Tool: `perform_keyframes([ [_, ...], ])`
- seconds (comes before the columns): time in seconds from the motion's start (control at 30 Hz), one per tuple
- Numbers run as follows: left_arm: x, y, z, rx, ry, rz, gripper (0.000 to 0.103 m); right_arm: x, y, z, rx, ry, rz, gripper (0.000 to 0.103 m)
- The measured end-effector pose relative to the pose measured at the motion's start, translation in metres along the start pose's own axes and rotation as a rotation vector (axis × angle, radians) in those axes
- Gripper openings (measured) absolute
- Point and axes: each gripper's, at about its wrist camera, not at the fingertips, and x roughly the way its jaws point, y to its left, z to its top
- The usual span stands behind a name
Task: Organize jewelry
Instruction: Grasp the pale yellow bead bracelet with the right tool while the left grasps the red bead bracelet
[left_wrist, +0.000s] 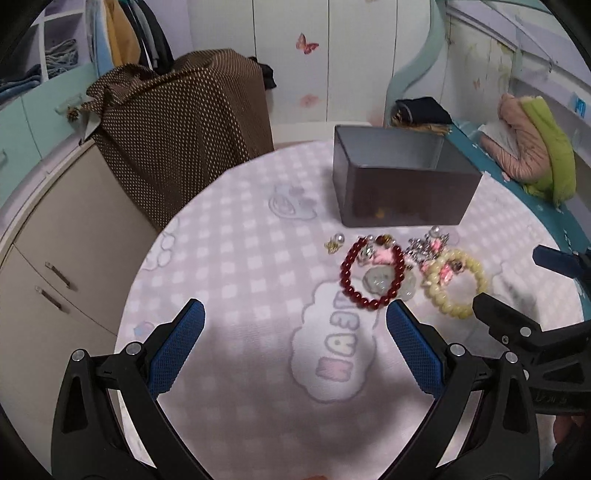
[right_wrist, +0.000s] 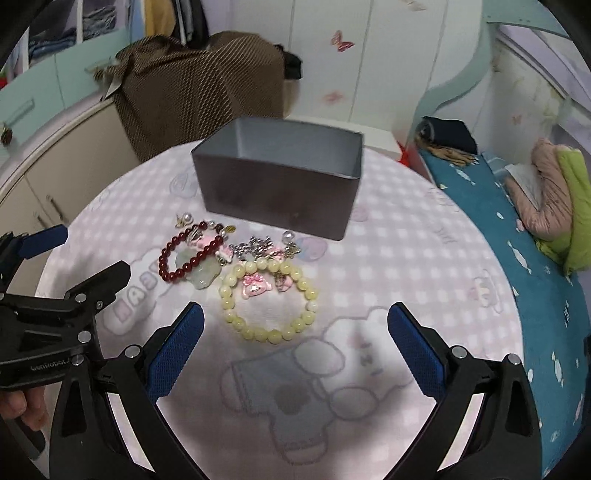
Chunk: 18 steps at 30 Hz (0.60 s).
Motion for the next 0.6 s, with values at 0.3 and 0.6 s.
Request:
perform_keyframes([
  [0.3,0.02,0.014,0.0,-0.002,0.054,0.009,0.098,0.028,0.014,0.007,-0.07,0.065,0.071,0.067],
  [0.6,0.032,0.009,0.01,0.008,0.072,-0.026,0.098,0.034,0.012,0.009,-0.114,0.078,0.073,0.01],
])
